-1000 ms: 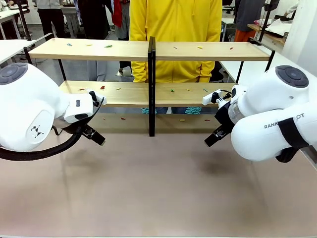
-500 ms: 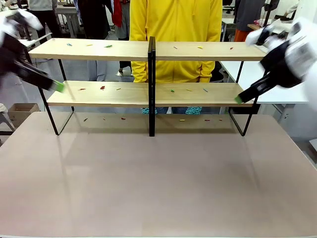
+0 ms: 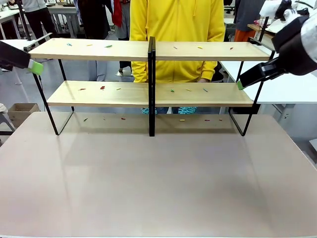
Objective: Clean the shelves.
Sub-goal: Pick up the Duster when the human hands it over.
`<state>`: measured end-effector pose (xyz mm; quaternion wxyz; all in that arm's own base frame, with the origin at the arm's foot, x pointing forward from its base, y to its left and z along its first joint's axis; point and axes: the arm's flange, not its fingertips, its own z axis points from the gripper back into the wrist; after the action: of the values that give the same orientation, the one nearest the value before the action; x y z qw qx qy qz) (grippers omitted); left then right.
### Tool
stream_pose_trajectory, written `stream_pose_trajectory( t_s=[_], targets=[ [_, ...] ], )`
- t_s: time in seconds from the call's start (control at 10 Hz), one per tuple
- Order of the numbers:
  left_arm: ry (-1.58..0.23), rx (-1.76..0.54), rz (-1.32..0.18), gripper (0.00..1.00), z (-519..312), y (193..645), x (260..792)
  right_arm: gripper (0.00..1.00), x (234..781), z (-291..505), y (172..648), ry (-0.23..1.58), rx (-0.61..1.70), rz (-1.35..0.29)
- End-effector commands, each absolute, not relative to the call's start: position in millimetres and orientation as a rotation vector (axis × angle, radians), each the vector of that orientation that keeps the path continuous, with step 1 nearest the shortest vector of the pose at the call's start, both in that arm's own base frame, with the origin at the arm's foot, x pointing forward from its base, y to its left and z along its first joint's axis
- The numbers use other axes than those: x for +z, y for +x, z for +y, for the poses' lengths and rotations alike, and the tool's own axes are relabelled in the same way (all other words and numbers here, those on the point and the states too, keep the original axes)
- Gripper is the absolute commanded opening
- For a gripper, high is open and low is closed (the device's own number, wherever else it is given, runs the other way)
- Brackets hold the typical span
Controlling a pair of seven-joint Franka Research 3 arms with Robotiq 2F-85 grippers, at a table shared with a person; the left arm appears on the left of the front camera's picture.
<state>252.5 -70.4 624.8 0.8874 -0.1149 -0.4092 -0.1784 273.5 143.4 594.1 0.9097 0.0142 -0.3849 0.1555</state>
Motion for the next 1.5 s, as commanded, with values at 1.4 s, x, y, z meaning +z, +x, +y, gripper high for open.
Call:
stream_pose_trajectory(
  t_s=[1.4],
  targets=[
    [-0.225, -0.3, -1.001, 1.0, -118, 237, 579, 1.0, 619, 158, 282, 0.126, 0.23, -0.868]
  ],
)
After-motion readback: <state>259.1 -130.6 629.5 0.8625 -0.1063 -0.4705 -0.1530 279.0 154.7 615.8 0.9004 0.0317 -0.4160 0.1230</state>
